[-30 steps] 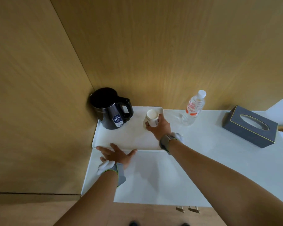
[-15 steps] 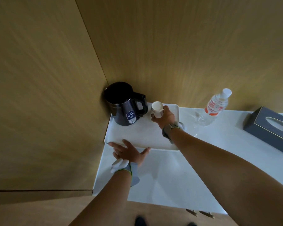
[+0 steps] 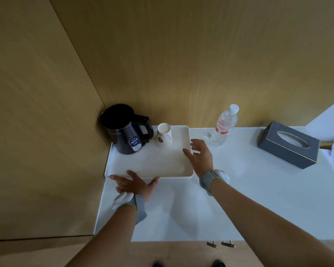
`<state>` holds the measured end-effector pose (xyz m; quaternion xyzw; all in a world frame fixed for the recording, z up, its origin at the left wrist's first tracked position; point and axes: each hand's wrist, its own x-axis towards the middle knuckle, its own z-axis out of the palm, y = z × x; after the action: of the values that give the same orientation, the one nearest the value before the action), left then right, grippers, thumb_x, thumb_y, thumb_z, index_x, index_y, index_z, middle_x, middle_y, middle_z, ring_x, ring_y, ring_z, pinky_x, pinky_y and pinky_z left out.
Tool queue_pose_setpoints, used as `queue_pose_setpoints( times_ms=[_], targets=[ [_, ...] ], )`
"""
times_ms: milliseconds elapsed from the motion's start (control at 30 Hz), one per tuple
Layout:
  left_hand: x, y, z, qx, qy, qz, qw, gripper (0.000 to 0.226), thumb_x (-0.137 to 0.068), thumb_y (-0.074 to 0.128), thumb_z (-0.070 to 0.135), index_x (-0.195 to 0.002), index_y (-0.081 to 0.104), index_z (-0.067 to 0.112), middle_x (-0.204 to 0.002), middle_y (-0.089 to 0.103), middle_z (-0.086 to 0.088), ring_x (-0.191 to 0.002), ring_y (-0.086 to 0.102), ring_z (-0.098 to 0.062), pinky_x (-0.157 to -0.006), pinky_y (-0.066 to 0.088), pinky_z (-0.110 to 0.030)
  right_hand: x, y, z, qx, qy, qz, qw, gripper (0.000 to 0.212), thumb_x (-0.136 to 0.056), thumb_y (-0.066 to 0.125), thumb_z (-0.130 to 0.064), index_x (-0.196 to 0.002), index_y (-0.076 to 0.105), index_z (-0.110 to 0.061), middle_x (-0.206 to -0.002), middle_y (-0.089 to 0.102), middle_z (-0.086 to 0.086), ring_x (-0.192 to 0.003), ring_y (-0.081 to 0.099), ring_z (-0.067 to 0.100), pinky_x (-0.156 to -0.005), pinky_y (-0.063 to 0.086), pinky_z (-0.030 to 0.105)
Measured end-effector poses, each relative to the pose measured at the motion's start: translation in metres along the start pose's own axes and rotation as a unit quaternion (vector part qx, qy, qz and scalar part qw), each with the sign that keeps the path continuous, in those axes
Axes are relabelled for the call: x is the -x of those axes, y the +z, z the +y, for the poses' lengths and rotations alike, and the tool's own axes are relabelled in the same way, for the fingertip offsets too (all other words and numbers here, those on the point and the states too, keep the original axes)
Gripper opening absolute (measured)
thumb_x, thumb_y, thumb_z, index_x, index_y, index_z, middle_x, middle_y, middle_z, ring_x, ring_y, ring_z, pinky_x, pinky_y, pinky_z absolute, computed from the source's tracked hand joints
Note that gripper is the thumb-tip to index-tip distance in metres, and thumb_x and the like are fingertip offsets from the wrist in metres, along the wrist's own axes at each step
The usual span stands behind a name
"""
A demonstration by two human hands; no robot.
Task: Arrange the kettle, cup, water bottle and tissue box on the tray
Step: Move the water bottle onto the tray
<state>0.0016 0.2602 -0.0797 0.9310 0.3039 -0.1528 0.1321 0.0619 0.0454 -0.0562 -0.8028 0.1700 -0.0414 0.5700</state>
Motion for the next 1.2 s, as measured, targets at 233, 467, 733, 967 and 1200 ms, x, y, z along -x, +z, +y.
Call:
queue_pose_setpoints(
  times_ms=[233, 467, 733, 967, 1200],
  targets=[
    [0.003, -0.009, 0.001, -0.005, 0.004, -0.019, 1.0, 0.132, -0.065, 0.049, 0.094, -0.16, 0.017, 0.009, -0.158, -0.015, -0.041, -0.144, 0.024, -0.055, -0.121, 0.02, -0.057, -0.039, -0.088, -0.005, -0.072, 0.1, 0.165, 0.979, 0.089, -0.075, 0.09, -0.03, -0.149, 0.041, -0.018, -0.14, 0.054, 0.012, -0.122, 0.059, 0.026, -0.109, 0.047, 0.044],
    [0.003, -0.014, 0.004, -0.013, -0.002, -0.037, 0.999, 0.13, -0.068, 0.047, 0.093, -0.161, 0.01, 0.01, -0.157, -0.021, -0.04, -0.147, 0.02, -0.054, -0.124, 0.017, -0.054, -0.084, -0.09, -0.022, -0.061, 0.076, 0.095, 0.991, 0.068, -0.076, 0.089, -0.016, -0.133, 0.054, -0.006, -0.104, 0.063, -0.002, -0.103, 0.061, 0.025, -0.089, 0.047, 0.033],
    [0.006, -0.023, 0.003, -0.004, -0.004, -0.07, 0.998, 0.133, -0.067, 0.046, 0.094, -0.162, 0.004, 0.011, -0.156, -0.026, -0.038, -0.148, 0.018, -0.054, -0.124, 0.017, -0.055, -0.073, -0.066, -0.033, -0.135, 0.033, 0.108, 0.984, 0.056, -0.078, 0.087, -0.025, -0.126, 0.061, -0.013, -0.095, 0.066, -0.01, -0.085, 0.067, 0.011, -0.082, 0.056, 0.035],
    [0.01, -0.036, 0.004, -0.027, 0.008, -0.091, 0.995, 0.131, -0.069, 0.044, 0.094, -0.162, 0.001, 0.012, -0.156, -0.028, -0.039, -0.148, 0.023, -0.052, -0.123, 0.021, -0.055, -0.065, -0.026, -0.068, -0.108, -0.024, -0.015, 0.994, 0.062, -0.076, 0.089, -0.023, -0.13, 0.059, -0.016, -0.12, 0.072, 0.005, -0.11, 0.07, 0.024, -0.099, 0.056, 0.042],
    [0.006, -0.029, 0.002, -0.016, 0.002, -0.079, 0.997, 0.135, -0.065, 0.044, 0.096, -0.162, 0.002, 0.013, -0.157, -0.027, -0.038, -0.148, 0.021, -0.052, -0.122, 0.021, -0.056, -0.054, -0.003, -0.067, -0.077, -0.031, -0.065, 0.994, 0.067, -0.079, 0.087, -0.022, -0.137, 0.055, -0.017, -0.124, 0.07, 0.002, -0.113, 0.066, 0.022, -0.098, 0.053, 0.035]
  ],
)
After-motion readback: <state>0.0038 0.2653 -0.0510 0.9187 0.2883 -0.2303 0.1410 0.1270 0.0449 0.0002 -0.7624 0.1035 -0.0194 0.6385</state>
